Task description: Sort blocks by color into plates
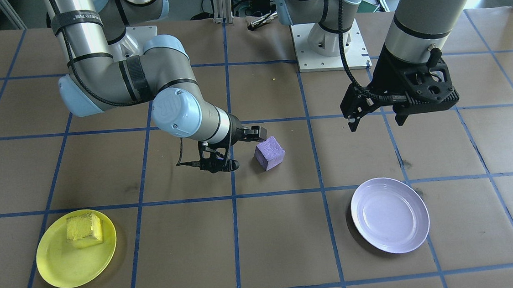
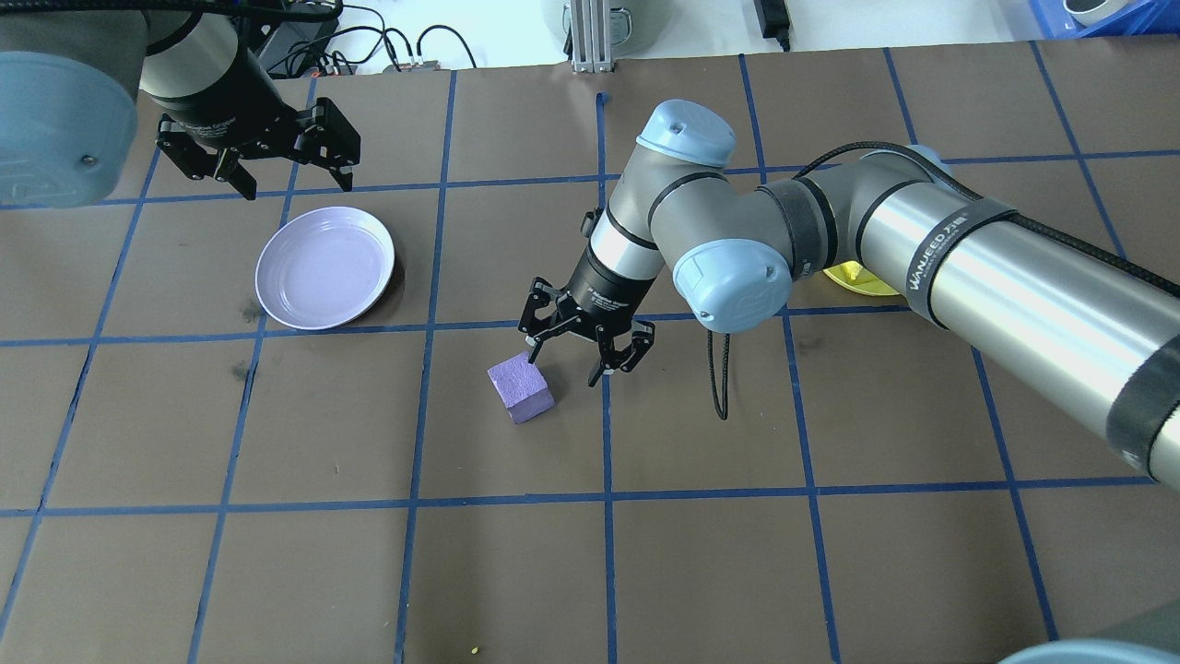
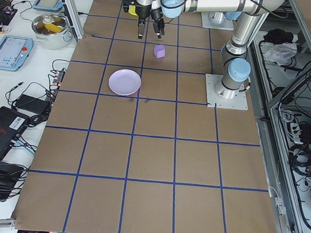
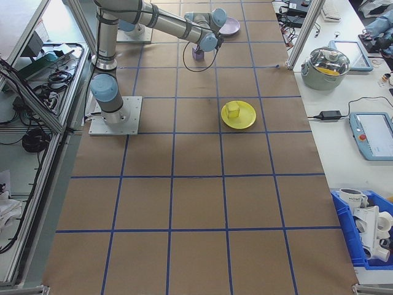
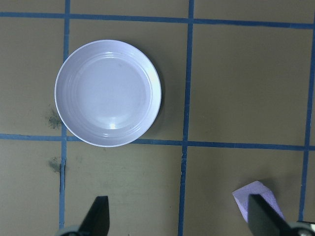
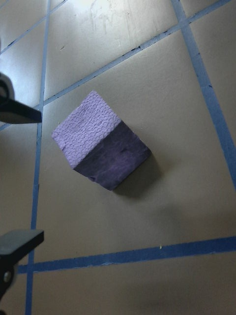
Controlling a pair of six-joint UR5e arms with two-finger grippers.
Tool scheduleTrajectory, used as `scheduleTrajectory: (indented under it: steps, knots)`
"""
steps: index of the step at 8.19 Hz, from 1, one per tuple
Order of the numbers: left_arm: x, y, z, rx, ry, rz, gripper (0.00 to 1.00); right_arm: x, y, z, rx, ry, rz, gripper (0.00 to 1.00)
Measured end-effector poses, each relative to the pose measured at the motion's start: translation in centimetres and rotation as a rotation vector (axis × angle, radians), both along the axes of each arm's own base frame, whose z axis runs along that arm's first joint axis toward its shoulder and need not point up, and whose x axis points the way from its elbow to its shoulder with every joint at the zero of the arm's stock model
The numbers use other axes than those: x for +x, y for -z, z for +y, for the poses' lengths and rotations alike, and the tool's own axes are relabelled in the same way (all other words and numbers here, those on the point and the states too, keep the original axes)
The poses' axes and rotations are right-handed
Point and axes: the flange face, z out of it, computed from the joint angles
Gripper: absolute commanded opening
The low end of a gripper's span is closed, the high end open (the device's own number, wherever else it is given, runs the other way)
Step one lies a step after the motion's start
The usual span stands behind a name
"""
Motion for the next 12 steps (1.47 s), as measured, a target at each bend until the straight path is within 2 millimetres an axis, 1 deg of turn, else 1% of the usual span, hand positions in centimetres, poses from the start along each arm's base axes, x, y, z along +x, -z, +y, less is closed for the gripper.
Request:
scheduleTrajectory:
  steps: [1, 3, 4, 5, 6, 7, 8, 9, 11, 12]
  knots:
    - [-0.2, 0.0, 0.0, 0.000, 0.006, 0.002, 1.00, 0.0, 0.1, 0.0, 0.000, 0.000, 0.001, 0.81]
    - [-1.7, 0.4, 0.1, 0.006, 0.024, 0.046, 1.00, -0.3, -0.1, -0.4, -0.009, 0.003, 0.006, 0.81]
    - [-2.6, 1.2, -0.2, 0.021, 0.035, 0.066, 1.00, -1.2, -0.7, -1.2, -0.035, 0.007, 0.032, 0.83]
    - [-3.7, 2.2, -0.5, 0.040, 0.032, 0.077, 1.00, -2.9, -1.5, -2.5, -0.077, 0.007, 0.092, 0.86]
    - [-4.9, 2.9, -0.5, 0.056, -0.011, 0.087, 1.00, -5.3, -2.3, -3.9, -0.121, 0.002, 0.155, 0.88]
    - [-6.3, 3.7, -0.3, 0.075, -0.078, 0.095, 1.00, -8.1, -3.4, -5.0, -0.152, 0.012, 0.200, 0.95]
    - [-7.8, 4.9, 0.1, 0.102, -0.149, 0.099, 1.00, -11.4, -4.9, -5.8, -0.181, 0.023, 0.243, 0.98]
    - [-9.3, 6.5, 0.3, 0.135, -0.220, 0.098, 1.00, -15.0, -6.6, -6.3, -0.200, 0.027, 0.284, 1.00]
    - [-12.0, 9.7, 1.0, 0.208, -0.342, 0.078, 1.00, -22.2, -10.2, -7.3, -0.210, 0.025, 0.316, 1.00]
    - [-12.9, 11.7, 1.3, 0.252, -0.370, 0.074, 1.00, -24.4, -12.5, -7.9, -0.215, 0.012, 0.318, 1.00]
